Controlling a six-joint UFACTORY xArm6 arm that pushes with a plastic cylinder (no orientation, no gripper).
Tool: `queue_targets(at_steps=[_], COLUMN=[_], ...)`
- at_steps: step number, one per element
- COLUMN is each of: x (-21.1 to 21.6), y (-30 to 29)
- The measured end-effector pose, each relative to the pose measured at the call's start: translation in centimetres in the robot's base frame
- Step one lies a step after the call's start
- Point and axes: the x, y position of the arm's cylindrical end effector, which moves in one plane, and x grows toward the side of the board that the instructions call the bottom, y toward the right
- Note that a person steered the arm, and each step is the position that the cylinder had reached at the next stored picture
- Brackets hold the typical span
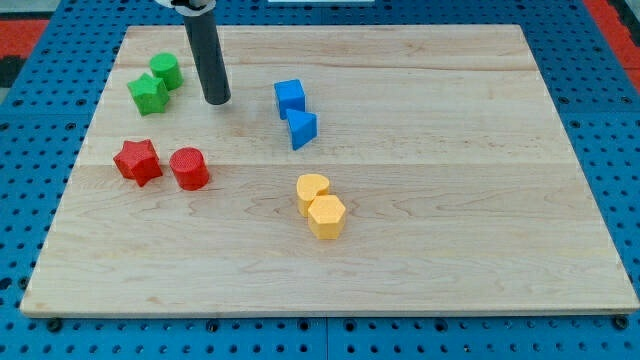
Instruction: Push red circle into red star
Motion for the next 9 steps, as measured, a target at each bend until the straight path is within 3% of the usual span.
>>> queue_targets(at_steps=[7, 9], x=[-1.3, 6.4], y=[-0.7, 1.2])
